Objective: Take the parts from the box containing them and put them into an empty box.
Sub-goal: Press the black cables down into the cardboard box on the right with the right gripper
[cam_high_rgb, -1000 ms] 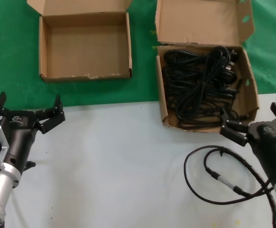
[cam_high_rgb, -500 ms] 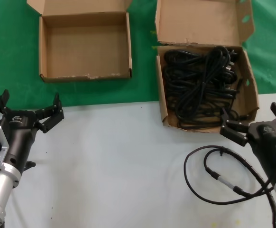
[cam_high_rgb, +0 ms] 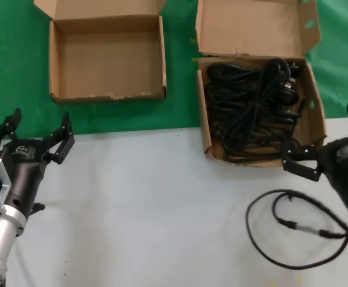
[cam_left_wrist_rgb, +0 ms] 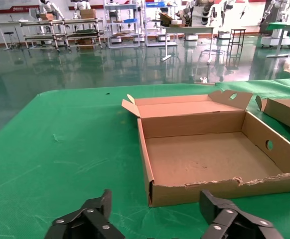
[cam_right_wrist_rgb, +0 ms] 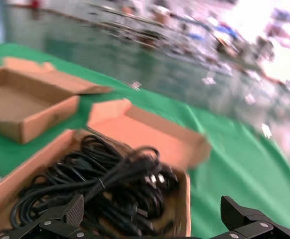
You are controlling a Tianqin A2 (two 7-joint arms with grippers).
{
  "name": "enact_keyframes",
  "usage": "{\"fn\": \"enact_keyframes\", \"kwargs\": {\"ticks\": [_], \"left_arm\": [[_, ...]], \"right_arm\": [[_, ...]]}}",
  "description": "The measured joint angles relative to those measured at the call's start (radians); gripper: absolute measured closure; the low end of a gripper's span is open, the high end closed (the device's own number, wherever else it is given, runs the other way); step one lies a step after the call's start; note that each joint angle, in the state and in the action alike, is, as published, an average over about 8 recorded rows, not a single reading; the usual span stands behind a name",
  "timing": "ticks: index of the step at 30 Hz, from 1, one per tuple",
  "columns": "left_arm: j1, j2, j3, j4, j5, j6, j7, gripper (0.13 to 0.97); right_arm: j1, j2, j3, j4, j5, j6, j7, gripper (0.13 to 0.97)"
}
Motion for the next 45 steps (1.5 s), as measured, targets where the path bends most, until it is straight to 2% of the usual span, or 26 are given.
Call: {"fn": "enact_keyframes", "kwargs": {"ticks": [1, 8, 16, 22, 28, 37, 45], "left_arm": [[0.0, 0.0, 0.0, 0.0, 0.0, 0.0, 0.0, 0.375], [0.0, 0.0, 0.0, 0.0, 0.0, 0.0, 0.0, 0.558], [0.0, 0.0, 0.0, 0.0, 0.0, 0.0, 0.0, 0.724], [0.0, 0.0, 0.0, 0.0, 0.0, 0.0, 0.0, 0.816], [0.0, 0.0, 0.0, 0.0, 0.0, 0.0, 0.0, 0.892], [0.0, 0.0, 0.0, 0.0, 0.0, 0.0, 0.0, 0.934], [0.0, 0.0, 0.0, 0.0, 0.0, 0.0, 0.0, 0.951]], "right_arm": [[0.001, 0.005, 0.013, 0.006, -0.001, -0.029, -0.048, 0.129], [0.036, 0.103, 0.039, 0.031, -0.027, -0.195, -0.338, 0.129], [0.155, 0.31, -0.059, 0.04, -0.138, -0.33, -0.52, 0.129], [0.289, 0.43, -0.171, 0.022, -0.247, -0.416, -0.561, 0.129], [0.426, 0.485, -0.274, -0.015, -0.339, -0.492, -0.569, 0.13], [0.59, 0.466, -0.395, -0.064, -0.456, -0.546, -0.54, 0.132], [0.673, 0.431, -0.467, -0.099, -0.545, -0.565, -0.493, 0.186]]}}
